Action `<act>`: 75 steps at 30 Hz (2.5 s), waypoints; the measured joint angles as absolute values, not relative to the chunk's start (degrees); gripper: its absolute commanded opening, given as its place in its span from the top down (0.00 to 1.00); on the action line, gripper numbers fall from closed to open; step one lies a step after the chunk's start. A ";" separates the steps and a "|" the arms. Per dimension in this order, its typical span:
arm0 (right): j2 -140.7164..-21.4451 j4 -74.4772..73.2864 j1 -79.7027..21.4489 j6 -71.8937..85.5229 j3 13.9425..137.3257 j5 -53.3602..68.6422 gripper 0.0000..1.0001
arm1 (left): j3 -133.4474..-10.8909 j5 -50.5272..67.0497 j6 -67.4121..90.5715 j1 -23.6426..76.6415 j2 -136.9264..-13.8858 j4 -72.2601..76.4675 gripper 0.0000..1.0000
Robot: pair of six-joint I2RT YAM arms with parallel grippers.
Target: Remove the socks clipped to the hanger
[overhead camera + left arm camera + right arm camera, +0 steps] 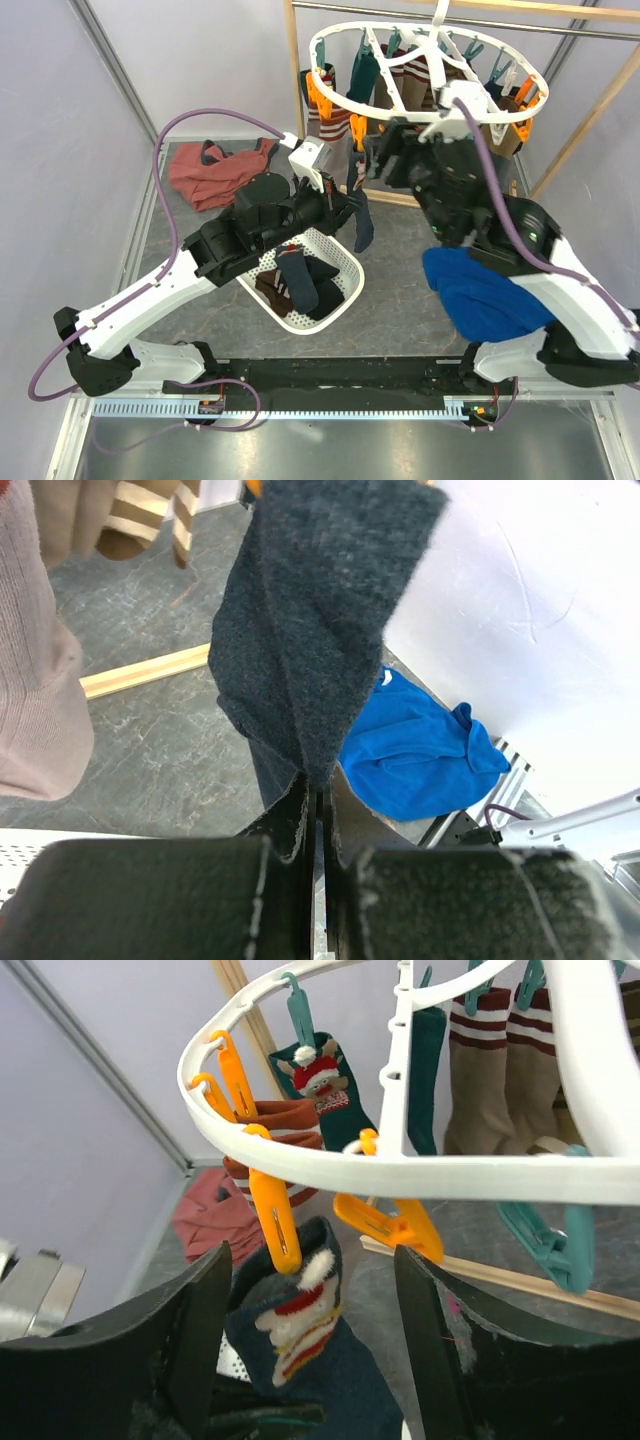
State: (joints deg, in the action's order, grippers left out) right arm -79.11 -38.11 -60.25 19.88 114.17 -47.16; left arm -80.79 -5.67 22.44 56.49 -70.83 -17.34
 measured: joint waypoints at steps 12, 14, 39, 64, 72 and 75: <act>-55.07 -30.13 -60.23 17.63 83.20 -29.04 0.18 | -83.53 -2.31 25.76 55.94 -71.50 -19.22 0.98; -53.82 -28.80 -60.23 17.02 79.33 -26.55 0.18 | -84.77 -0.99 26.87 55.53 -72.03 -19.64 0.98; -50.83 -21.52 -60.20 15.84 65.12 -26.37 1.00 | -93.17 3.18 36.16 50.43 -75.44 -25.91 0.44; -47.79 -20.97 -60.23 19.51 63.13 -25.28 1.00 | -118.10 4.67 32.88 40.84 -90.02 -31.57 0.39; -47.79 -20.27 -60.23 19.53 63.05 -25.26 1.00 | -121.14 5.78 30.30 40.73 -91.37 -31.68 0.98; -47.86 -20.16 -60.20 19.53 62.61 -25.06 1.00 | -121.23 6.17 29.89 40.69 -91.39 -31.68 0.98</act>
State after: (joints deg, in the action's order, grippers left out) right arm -47.86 -20.16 -60.20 19.53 62.61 -25.06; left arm -121.23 6.17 29.89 40.69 -91.39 -31.68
